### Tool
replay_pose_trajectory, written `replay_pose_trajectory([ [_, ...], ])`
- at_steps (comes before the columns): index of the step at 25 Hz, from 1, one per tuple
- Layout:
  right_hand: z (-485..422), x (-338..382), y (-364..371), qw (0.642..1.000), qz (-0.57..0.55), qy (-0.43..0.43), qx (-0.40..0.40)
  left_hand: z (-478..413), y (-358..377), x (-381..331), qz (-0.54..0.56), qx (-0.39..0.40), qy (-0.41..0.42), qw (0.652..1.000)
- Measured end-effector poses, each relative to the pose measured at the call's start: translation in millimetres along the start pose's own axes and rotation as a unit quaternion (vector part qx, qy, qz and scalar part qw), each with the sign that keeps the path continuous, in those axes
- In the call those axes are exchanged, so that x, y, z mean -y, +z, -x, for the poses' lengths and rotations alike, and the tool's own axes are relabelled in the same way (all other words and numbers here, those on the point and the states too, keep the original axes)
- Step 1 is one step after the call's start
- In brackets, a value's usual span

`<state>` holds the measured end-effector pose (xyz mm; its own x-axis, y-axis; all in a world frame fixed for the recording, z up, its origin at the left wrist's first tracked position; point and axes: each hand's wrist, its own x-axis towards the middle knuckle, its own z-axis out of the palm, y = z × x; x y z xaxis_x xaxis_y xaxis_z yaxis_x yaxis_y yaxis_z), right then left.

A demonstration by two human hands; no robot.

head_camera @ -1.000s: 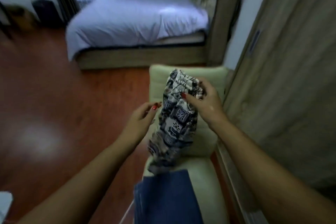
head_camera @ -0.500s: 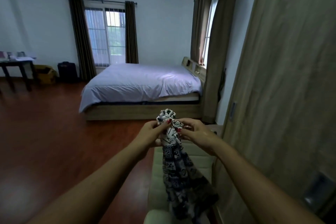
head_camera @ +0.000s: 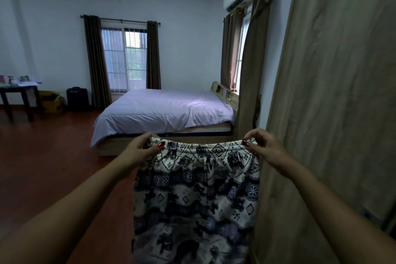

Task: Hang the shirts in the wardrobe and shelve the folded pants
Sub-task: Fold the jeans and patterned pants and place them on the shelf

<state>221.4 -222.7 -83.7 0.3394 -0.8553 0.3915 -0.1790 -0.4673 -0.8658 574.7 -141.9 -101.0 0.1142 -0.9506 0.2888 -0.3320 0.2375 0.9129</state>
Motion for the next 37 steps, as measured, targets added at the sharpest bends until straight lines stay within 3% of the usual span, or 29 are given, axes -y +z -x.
replay_pose_trajectory([
  [3,0,13,0,0.995,0.092,-0.025,0.033,3,-8,-12,-0.010,-0.005,0.015,1.000],
  [8,-1,30,3,0.991,0.120,-0.048,-0.016,-6,-12,-18,-0.017,-0.047,0.036,0.998],
  [10,-6,38,8,0.992,0.101,-0.037,-0.073,-12,-10,-27,-0.018,-0.091,0.016,0.996],
  [14,-16,69,42,0.987,0.036,0.059,-0.143,-20,20,-59,0.023,-0.111,-0.016,0.993],
  [19,-20,104,92,0.987,-0.094,0.097,-0.086,-12,56,-88,0.068,-0.004,0.004,0.998],
  [22,-15,108,105,0.963,-0.239,0.113,-0.046,-7,55,-82,0.119,0.034,-0.020,0.992],
  [24,-13,105,104,0.960,-0.258,0.109,-0.030,-5,51,-78,0.138,0.049,-0.026,0.989],
  [26,-10,102,99,0.978,-0.191,0.086,-0.005,-2,47,-76,0.136,0.045,-0.011,0.990],
  [29,-8,96,83,0.997,0.058,-0.032,0.033,2,41,-72,0.139,0.052,0.006,0.989],
  [31,-7,94,72,0.973,0.195,-0.086,0.093,7,34,-75,0.137,0.095,0.020,0.986],
  [33,-6,97,71,0.954,0.254,-0.089,0.131,9,30,-76,0.147,0.119,0.049,0.981],
  [37,-3,118,84,0.926,0.314,-0.197,0.067,24,26,-52,0.122,0.088,0.094,0.984],
])
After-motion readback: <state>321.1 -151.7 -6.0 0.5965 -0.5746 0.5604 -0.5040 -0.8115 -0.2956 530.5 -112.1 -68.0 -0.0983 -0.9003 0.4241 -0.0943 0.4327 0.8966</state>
